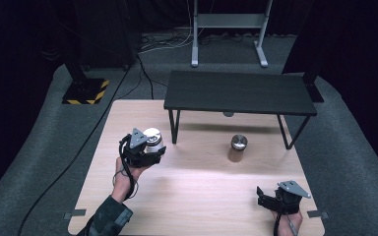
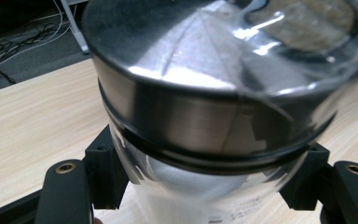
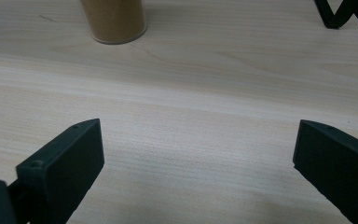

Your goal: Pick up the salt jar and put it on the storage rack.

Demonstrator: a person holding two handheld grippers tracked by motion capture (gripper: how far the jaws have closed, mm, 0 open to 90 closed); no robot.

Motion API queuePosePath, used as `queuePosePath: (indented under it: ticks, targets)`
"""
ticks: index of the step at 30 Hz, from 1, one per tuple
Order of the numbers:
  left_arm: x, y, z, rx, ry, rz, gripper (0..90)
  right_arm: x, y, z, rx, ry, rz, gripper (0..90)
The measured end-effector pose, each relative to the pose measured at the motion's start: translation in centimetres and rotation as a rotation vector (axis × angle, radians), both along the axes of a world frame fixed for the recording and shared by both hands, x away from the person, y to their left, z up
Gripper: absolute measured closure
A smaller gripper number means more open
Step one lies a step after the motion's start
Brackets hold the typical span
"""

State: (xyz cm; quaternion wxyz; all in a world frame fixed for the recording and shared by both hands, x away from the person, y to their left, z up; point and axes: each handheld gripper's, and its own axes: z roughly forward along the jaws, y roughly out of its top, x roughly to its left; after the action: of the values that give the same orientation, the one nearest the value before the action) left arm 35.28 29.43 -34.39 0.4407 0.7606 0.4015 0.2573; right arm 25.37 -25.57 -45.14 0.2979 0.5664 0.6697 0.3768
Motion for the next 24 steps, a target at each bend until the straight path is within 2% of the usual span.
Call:
queuePosePath:
  ticks: [16, 18, 24]
  targets:
    - [1.8, -1.2, 1.4, 0.014, -0.004, -0.041, 30.9, -0.1, -0.1, -0.1, 0.005, -0.004, -0.002, 0.6]
    - [2.3, -1.1, 1.8, 0.001, 0.002, -0.053, 30.9, -0.1, -0.1, -0.1, 0.005, -0.004, -0.002, 0.6]
    - [2.9, -1.3, 2.4, 0.0, 0.003, -0.06, 30.9, -0.1, -0.1, -0.1, 0.006, -0.003, -0.001, 0.6]
